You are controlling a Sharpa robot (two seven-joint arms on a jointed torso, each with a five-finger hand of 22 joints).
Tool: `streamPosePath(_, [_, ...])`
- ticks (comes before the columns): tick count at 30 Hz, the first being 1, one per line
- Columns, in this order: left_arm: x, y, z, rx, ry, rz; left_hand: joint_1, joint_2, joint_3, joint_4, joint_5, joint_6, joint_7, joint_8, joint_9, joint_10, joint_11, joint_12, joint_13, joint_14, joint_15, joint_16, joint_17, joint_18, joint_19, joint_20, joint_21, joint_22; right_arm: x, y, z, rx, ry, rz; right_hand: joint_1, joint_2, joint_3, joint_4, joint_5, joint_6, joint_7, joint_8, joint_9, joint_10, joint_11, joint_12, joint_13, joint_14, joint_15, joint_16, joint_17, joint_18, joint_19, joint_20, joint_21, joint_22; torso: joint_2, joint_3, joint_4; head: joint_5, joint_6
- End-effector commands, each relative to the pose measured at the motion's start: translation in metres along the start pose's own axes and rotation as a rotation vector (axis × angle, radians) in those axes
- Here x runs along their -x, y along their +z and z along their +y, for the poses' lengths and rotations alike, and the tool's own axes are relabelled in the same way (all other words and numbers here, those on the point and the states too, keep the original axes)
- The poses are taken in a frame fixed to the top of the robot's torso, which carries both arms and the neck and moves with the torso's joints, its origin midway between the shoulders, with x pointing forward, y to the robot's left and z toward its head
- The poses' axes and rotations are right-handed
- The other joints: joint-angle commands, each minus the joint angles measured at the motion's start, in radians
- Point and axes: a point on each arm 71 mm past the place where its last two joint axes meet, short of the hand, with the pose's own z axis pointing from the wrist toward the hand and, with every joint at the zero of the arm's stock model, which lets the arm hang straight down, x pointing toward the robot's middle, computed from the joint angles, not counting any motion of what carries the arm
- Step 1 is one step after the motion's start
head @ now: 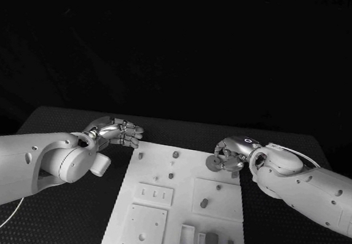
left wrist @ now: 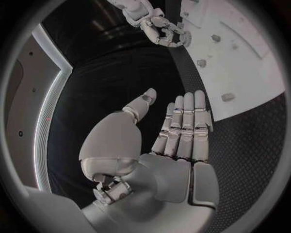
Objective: Assemble the parts on the task board
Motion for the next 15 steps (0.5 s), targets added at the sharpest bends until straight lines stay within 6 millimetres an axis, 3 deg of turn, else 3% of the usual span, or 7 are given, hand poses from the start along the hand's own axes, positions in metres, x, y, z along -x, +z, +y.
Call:
streamPosePath(1, [-0.0011, -0.0005, -0.0013, -0.008, -0.007, 0.013, -0.003, -0.001, -0.004, -0.002, 0.003, -0.007, 0.002, -0.004, 0.0, -0.002, 0.007, -0.004, 0.001, 0.0, 0.005, -0.006, 0.001, 0.016, -0.006, -0.001, -0.007, 0.001, -0.0064, -0.0006, 0.0005, 0.008, -0.053, 0.015, -0.001, -0.014, 0.006, 0.001, -0.003, -0.002, 0.006, -0.003, -0.001, -0.003, 0.008, -0.001, -0.005, -0.004, 0.007, 0.003, -0.004, 0.029, -0.001, -0.008, 0.003, 0.016, 0.0, 0.0006, -0.0012, 0.0, -0.005])
streamPosePath(6, [-0.0011, -0.0005, -0.0014, -0.009, -0.007, 0.013, -0.003, -0.002, -0.005, -0.002, 0.003, -0.007, 0.003, -0.004, 0.0, -0.002, 0.007, -0.005, 0.001, 0.0, 0.005, -0.007, 0.002, 0.016, -0.006, -0.001, -0.007, 0.002, -0.0104, 0.0003, 0.004, 0.018, -0.058, 0.018, -0.003, -0.032, 0.007, 0.006, -0.003, -0.012, 0.014, -0.01, -0.004, -0.016, 0.016, -0.007, -0.012, -0.013, 0.015, 0.004, -0.013, 0.029, -0.003, -0.007, 0.001, 0.016, -0.001, -0.0001, -0.0027, 0.001, -0.008])
streamPosePath(15, [-0.0012, -0.0008, -0.0014, -0.008, -0.007, 0.014, -0.003, -0.002, -0.005, -0.002, 0.003, -0.009, 0.004, -0.005, 0.0, -0.003, 0.008, -0.006, 0.001, 0.0, 0.005, -0.008, 0.003, 0.016, -0.006, 0.0, -0.007, 0.002, -0.0151, 0.002, 0.007, 0.021, -0.059, 0.022, -0.005, -0.036, 0.009, 0.014, -0.003, -0.018, 0.02, -0.015, -0.006, -0.029, 0.021, -0.011, -0.019, -0.021, 0.02, 0.006, -0.02, 0.029, -0.006, -0.005, 0.0, 0.015, -0.001, 0.0, 0.0002, 0.0, -0.012])
